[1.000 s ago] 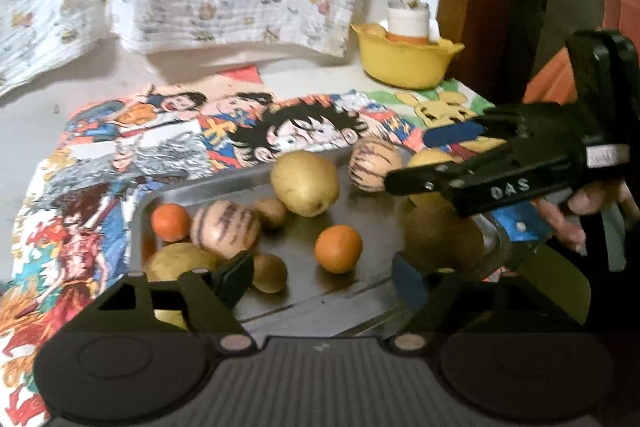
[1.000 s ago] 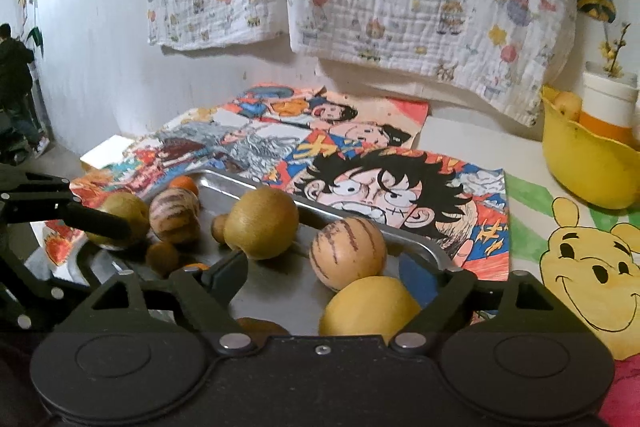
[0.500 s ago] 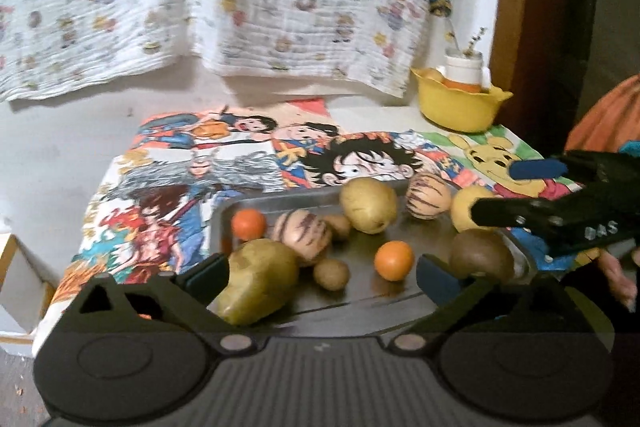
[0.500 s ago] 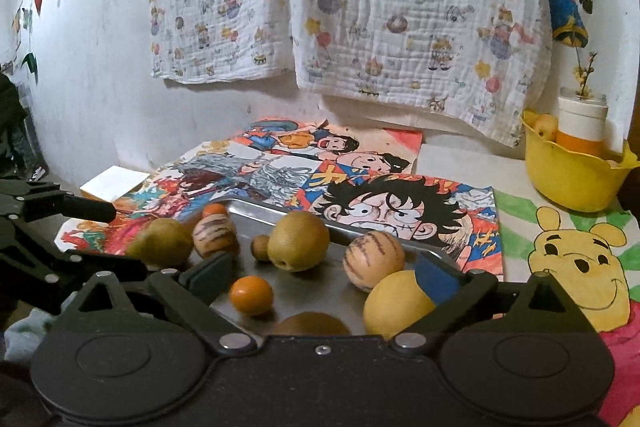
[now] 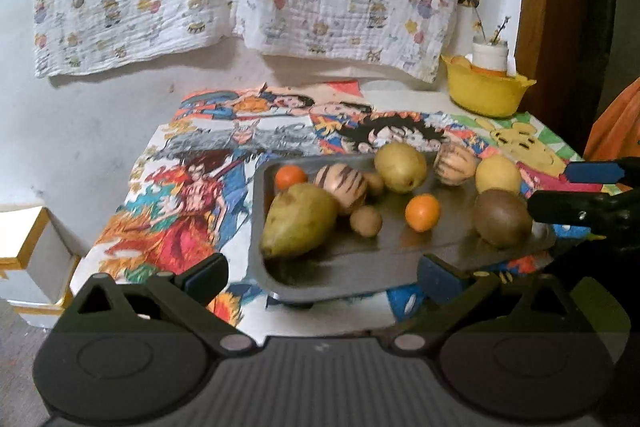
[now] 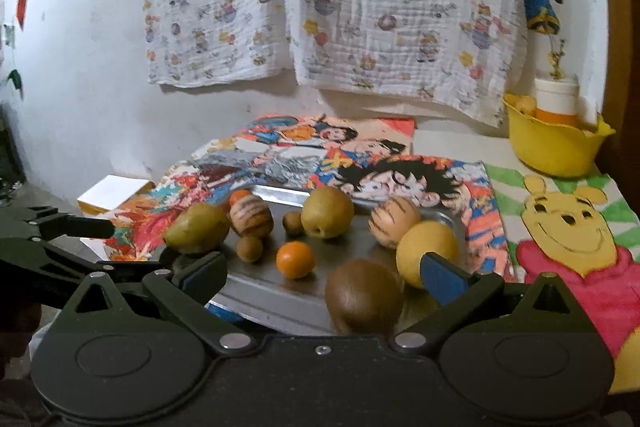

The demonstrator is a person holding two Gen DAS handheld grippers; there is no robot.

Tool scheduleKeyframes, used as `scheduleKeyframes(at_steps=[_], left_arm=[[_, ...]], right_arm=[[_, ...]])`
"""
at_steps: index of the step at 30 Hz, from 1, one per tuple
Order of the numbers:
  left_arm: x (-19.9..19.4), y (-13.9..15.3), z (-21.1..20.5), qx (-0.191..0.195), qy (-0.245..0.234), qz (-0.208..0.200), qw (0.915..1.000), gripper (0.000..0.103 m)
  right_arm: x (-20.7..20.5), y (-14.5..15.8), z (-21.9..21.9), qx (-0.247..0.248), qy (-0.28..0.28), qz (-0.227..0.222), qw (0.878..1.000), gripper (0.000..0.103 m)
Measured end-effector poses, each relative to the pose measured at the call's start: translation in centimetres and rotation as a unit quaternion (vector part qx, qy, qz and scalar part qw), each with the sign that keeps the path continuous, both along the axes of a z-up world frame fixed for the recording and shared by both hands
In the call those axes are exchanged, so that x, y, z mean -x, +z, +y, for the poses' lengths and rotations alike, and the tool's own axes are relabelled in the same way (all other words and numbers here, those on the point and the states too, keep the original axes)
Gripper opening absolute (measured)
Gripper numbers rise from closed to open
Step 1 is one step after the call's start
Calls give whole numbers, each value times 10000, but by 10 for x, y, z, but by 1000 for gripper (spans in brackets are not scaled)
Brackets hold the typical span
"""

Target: Organize fruits

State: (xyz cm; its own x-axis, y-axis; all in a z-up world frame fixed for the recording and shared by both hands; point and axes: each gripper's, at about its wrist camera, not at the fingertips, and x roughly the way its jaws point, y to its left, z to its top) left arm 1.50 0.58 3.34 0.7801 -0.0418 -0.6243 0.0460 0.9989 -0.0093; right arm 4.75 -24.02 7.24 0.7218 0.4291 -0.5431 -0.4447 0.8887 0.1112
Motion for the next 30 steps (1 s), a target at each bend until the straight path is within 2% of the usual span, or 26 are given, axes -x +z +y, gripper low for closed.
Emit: scheduleKeyframes(at_steps=[9,15,21,30], left_arm=[[10,-11,4,14,53,210,9998,103],[13,-12,1,-112,38,192,9997,103],[16,-15,-4,-222,-21,176,9996,103],[14,-19,-6,-250,-131,242,9993,103]], right_arm=[[23,-6,2,169,-122,-25,9998,102],[31,-11,-4,-56,-353,82,9993,102],[37,-14,-9,-66,-574,-24,9983,102],[33,-23,-15,-223,-732,173,9969,102]])
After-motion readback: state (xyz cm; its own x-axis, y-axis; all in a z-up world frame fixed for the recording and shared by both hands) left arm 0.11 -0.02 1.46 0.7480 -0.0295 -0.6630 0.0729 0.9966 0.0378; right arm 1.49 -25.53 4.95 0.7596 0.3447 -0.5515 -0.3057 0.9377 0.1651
